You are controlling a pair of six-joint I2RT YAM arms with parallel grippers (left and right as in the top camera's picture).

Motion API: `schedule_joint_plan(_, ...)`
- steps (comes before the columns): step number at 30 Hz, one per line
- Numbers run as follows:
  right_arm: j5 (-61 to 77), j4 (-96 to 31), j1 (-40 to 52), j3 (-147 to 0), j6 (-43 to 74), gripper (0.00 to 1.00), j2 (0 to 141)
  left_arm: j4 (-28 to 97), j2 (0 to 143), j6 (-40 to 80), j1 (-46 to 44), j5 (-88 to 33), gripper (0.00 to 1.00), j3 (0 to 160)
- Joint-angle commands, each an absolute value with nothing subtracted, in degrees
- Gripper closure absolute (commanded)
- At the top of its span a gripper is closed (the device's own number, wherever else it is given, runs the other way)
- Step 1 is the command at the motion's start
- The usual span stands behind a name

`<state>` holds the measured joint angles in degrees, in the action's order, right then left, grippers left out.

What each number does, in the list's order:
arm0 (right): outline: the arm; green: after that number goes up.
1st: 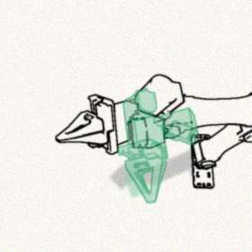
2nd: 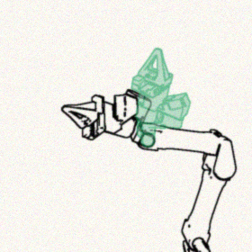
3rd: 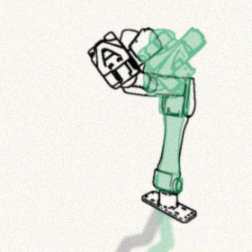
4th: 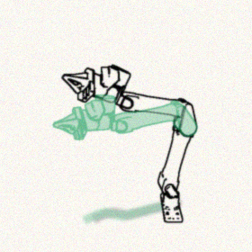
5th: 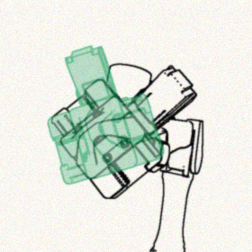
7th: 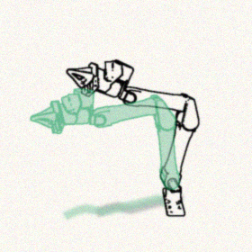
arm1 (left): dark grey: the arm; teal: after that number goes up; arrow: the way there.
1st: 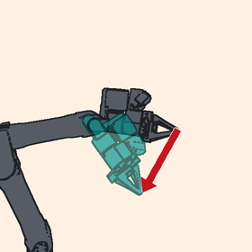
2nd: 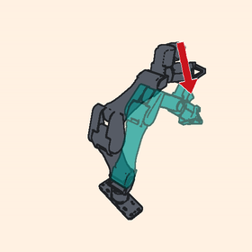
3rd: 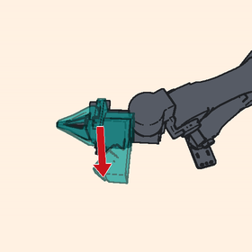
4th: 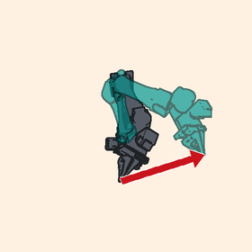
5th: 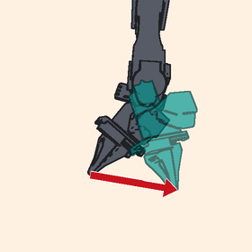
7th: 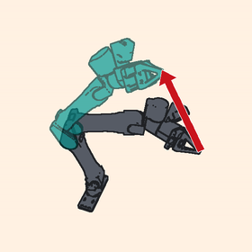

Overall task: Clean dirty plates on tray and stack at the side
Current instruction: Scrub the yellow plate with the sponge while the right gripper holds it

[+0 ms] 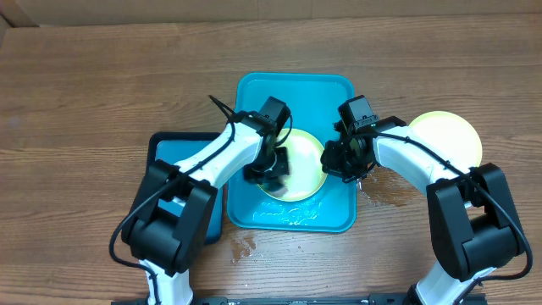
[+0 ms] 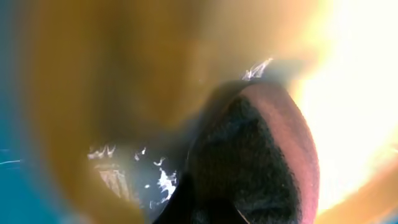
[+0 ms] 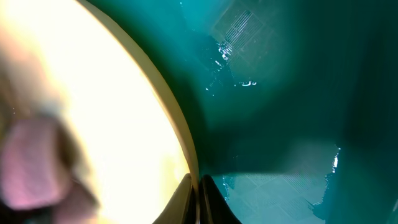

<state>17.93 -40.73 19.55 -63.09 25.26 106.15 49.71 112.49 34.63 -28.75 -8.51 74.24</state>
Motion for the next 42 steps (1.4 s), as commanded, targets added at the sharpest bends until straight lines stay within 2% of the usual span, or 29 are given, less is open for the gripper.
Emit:
schedule_joint_plan(1,15.5,-41.3,19.3,-61.8,25.3,0.96,106.7,51.1,111.4,35.6,-27.0,11.5,0.96,73.0)
schedule_joint_plan(6,15.5,-41.7,19.3,-61.8,25.1,0.96,106.7,50.9,111.4,33.8,-27.1,16.9,0.96,73.0)
schedule_joint_plan(12,15.5,-41.9,19.3,-61.8,25.1,0.96,106.7,45.3,111.5,33.8,-27.0,14.9,0.96,73.0)
schedule_joint_plan(19,15.5,-42.1,19.3,-61.8,25.1,0.96,106.7,34.0,113.8,33.9,-27.4,-10.7,0.96,72.9)
schedule_joint_plan(33,15.5,-42.3,19.3,-61.8,25.1,0.96,106.7,20.5,118.8,33.9,-30.6,-31.3,0.96,72.9)
schedule_joint_plan(38,15.5,-42.3,19.3,-61.8,25.1,0.96,106.7,20.6,118.8,34.2,-31.0,-31.6,0.96,72.9)
schedule_joint_plan(42,15.5,-42.5,19.3,-61.8,25.1,0.96,106.7,25.6,118.8,34.3,-30.4,-25.4,0.96,72.9)
